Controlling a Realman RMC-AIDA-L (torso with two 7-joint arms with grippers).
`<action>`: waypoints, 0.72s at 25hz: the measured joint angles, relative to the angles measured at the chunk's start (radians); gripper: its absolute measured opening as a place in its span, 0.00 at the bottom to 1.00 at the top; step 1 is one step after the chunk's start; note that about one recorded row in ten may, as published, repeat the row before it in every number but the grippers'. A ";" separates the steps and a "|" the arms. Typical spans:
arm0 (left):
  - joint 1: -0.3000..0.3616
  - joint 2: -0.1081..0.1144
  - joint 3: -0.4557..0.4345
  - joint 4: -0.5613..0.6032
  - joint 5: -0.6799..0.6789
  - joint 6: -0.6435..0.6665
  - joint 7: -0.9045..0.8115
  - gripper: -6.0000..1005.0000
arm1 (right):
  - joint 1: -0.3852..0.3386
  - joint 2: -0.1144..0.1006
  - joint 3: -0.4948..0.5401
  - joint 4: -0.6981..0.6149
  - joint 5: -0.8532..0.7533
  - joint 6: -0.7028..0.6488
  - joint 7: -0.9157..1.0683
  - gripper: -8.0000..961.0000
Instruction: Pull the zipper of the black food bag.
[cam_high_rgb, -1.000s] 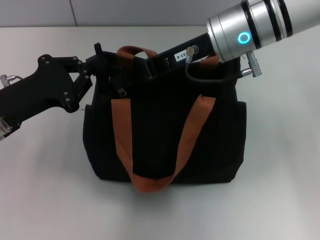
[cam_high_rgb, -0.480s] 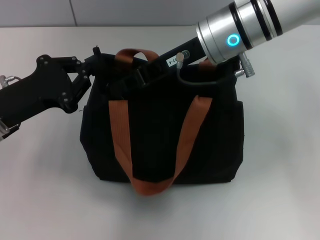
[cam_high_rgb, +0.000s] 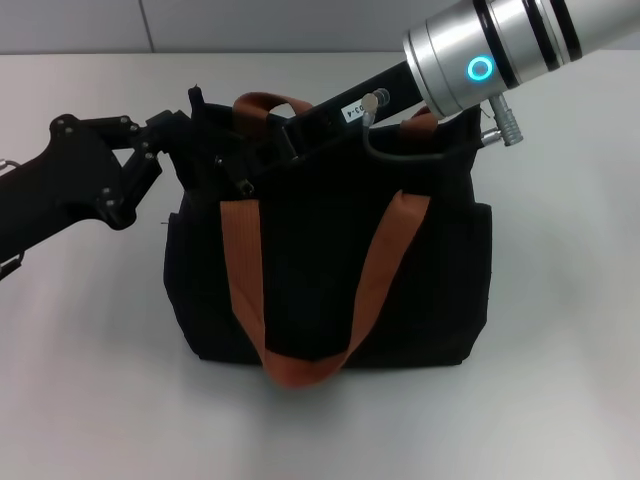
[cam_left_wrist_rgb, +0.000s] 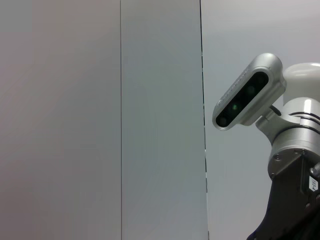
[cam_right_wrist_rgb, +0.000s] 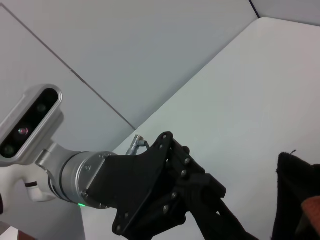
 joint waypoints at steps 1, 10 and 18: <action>0.002 0.000 0.000 0.000 0.000 0.002 0.000 0.02 | 0.000 0.000 0.000 0.000 0.000 0.000 0.000 0.01; 0.012 0.000 -0.001 -0.002 0.000 0.005 -0.001 0.02 | -0.004 0.000 0.000 -0.013 0.005 -0.008 0.005 0.01; 0.023 0.003 -0.024 0.000 0.000 0.006 -0.006 0.02 | -0.025 0.000 0.000 -0.061 0.004 -0.018 0.022 0.01</action>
